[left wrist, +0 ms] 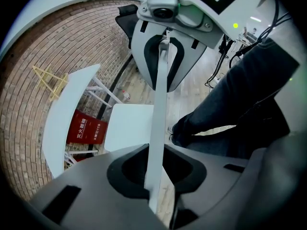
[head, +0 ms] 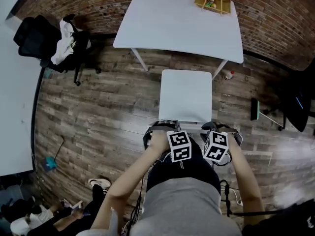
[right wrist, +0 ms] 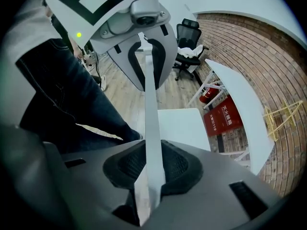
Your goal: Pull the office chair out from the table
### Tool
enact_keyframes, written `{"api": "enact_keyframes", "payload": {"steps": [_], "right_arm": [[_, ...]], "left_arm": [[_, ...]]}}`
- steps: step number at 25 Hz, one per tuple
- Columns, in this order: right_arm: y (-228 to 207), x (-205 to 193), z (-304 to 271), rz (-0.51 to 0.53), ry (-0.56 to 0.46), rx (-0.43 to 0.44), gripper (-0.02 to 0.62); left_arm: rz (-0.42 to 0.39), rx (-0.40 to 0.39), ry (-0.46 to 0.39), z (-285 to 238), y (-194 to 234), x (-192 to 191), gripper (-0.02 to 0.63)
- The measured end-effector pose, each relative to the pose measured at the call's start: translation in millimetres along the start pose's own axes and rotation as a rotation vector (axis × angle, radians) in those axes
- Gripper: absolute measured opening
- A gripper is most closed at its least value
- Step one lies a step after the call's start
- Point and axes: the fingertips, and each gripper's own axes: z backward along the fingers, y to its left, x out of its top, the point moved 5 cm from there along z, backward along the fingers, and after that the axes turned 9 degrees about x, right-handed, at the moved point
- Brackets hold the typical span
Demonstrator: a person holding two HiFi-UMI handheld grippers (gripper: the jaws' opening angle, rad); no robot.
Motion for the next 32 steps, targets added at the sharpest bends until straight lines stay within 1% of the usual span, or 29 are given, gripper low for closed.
{"api": "enact_keyframes", "payload": {"steps": [7,10,12,14,16,17,19,20,22,24,25,27,29,30,32], "right_arm": [[1,1,1,0.018,-0.006,-0.029,0.091],[2,2,1,0.008,-0.031,-0.048,0.100],[3,4,0,-0.011,-0.062,-0.045,0.101],[6,7,-2,-0.018,-0.079,-0.029,0.170],[8,12,-1,-0.012,-0.090,-0.027,0.202],[9,15,1,-0.012,-0.103,-0.033,0.204],[7,23,7,-0.034,-0.160,-0.045,0.204],[6,27,13,-0.055,-0.201,-0.047,0.204],[3,37,27,-0.114,-0.302,-0.039,0.204],[-2,48,47,-0.201,-0.434,-0.010,0.200],[-6,53,60,-0.250,-0.506,0.007,0.193],[-17,62,84,-0.322,-0.643,0.018,0.186],[-30,69,104,-0.354,-0.744,-0.017,0.164],[-36,71,112,-0.364,-0.781,-0.044,0.152],[-48,76,124,-0.387,-0.840,-0.097,0.124]], "left_arm": [[-0.011,-0.004,-0.043,1,0,-2,0.087],[-0.001,0.002,-0.080,2,0,-3,0.090],[0.006,0.018,-0.119,2,-1,-4,0.092],[0.021,0.036,-0.156,3,-1,-5,0.094],[0.056,0.046,-0.182,5,0,-8,0.098],[0.076,0.050,-0.194,7,1,-10,0.102],[0.117,0.062,-0.219,12,5,-14,0.127],[0.135,0.068,-0.229,15,6,-16,0.145],[0.172,0.069,-0.251,24,8,-21,0.158],[0.242,0.054,-0.301,37,13,-22,0.158],[0.298,0.043,-0.345,46,19,-22,0.158],[0.439,0.010,-0.460,67,37,-19,0.155],[0.562,-0.012,-0.571,87,59,-18,0.153],[0.604,-0.004,-0.617,97,71,-19,0.145],[0.659,0.051,-0.683,113,95,-21,0.121]]}}
